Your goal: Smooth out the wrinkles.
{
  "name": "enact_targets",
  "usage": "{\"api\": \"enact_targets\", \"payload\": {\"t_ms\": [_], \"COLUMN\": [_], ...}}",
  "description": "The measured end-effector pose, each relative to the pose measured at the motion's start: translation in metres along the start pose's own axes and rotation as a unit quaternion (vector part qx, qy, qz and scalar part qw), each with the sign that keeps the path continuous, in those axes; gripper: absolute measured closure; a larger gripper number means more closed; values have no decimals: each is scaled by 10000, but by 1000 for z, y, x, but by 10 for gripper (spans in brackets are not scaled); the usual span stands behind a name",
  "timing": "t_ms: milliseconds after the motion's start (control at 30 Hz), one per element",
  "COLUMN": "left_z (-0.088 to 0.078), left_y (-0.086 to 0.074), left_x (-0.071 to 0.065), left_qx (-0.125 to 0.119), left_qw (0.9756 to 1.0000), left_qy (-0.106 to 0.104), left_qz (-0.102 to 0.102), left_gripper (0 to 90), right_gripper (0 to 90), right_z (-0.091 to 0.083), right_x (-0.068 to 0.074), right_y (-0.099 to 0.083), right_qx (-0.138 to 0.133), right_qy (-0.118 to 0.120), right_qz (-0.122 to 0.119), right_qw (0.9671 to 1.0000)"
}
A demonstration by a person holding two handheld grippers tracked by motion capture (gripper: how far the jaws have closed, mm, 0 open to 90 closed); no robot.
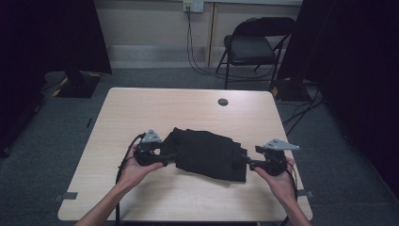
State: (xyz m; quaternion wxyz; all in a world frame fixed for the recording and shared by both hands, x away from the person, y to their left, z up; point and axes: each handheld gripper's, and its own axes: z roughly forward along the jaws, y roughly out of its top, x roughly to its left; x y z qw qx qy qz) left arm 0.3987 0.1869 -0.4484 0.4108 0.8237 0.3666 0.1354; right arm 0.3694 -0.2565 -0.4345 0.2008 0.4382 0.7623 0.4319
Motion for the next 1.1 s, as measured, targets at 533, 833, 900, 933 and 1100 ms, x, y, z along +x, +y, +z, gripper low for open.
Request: {"api": "enact_targets", "payload": {"t_ms": [533, 833, 900, 933, 1100], "left_z": [-32, -23, -23, -23, -23], "left_y": [-69, -85, -85, -85, -84], "left_x": [62, 62, 61, 61, 61], "left_qx": [761, 242, 245, 241, 248], "left_qw": [9920, 9935, 9929, 9928, 9929], "left_qy": [804, 1044, 1087, 1099, 1086], "left_qz": [-612, -384, -419, -423, -420], "left_gripper": [290, 166, 165, 165, 159], "right_gripper": [244, 199, 194, 194, 194], "right_z": [5, 17, 18, 18, 18], "right_x": [-52, -42, -42, -42, -42], "right_y": [-52, -63, -68, -68, -68], "right_qx": [806, 957, 729, 728, 727], "right_qy": [-666, -872, -898, -902, -902], "right_qz": [643, 208, 201, 203, 203], "right_qw": [9924, 9914, 9931, 9931, 9931]}}
